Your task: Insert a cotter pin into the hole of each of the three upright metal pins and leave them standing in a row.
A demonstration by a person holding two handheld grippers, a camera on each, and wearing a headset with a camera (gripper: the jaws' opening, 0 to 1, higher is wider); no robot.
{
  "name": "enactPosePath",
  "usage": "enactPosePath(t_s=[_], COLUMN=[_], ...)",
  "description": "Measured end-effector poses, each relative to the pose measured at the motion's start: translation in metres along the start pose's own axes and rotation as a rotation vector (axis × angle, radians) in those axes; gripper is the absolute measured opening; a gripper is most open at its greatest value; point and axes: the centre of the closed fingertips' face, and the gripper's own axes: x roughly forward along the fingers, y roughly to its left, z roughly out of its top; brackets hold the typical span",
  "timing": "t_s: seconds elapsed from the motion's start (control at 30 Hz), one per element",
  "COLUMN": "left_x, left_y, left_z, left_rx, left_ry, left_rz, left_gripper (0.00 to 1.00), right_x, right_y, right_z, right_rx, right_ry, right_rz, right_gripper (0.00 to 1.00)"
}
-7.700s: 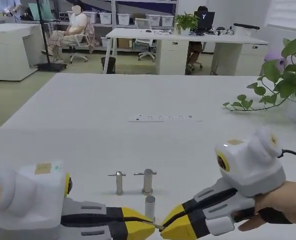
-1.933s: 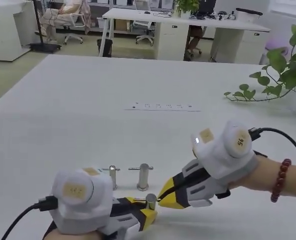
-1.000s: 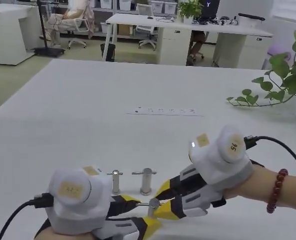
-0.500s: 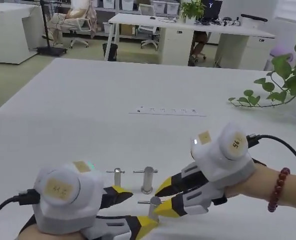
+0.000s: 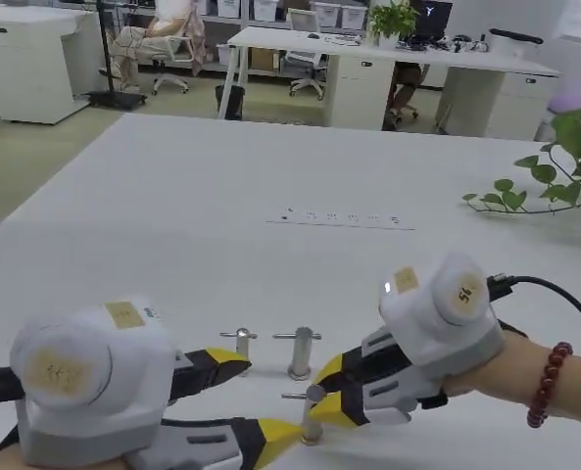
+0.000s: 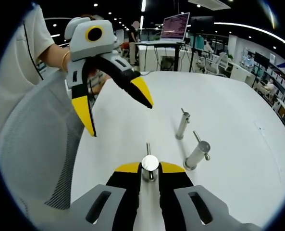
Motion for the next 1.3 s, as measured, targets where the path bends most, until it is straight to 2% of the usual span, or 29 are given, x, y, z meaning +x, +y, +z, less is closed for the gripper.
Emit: enactPosePath(t_s=[0.13, 0.47, 0.6, 0.73, 0.87, 1.1, 1.3], left_x=[-0.009, -0.017, -0.018, -0.018, -0.016, -0.017, -0.017], left_y=[0.005, 0.014, 0.015, 0.013, 0.013, 0.018, 0.02], left_z=[-0.001, -0.002, -0.002, -0.003, -0.007, -0.006, -0.005], left_rx=[0.02, 0.011, -0.002, -0.009, -0.005, -0.008, -0.006], left_ry=[-0.002, -0.014, -0.026, -0.036, -0.017, -0.022, -0.027], left_rz=[0.022, 0.059, 0.064, 0.062, 0.058, 0.071, 0.076], left_gripper=[0.48, 0.52, 0.54, 0.54, 0.54, 0.54, 0.54], right_x=[-0.001, -0.008, -0.012, -0.014, -0.013, -0.018, -0.025], right_y=[-0.003, -0.012, -0.02, -0.023, -0.024, -0.024, -0.033], right_z=[0.0, 0.001, -0.001, -0.004, -0.004, -0.006, -0.006], right_rx=[0.017, 0.014, 0.001, 0.012, 0.018, 0.024, 0.034], right_ry=[-0.014, -0.033, -0.014, -0.013, -0.012, -0.009, -0.015], right_rz=[-0.001, -0.007, -0.019, -0.006, 0.0, 0.016, 0.003], right_gripper=[0.14, 0.13, 0.13, 0.13, 0.13, 0.12, 0.12])
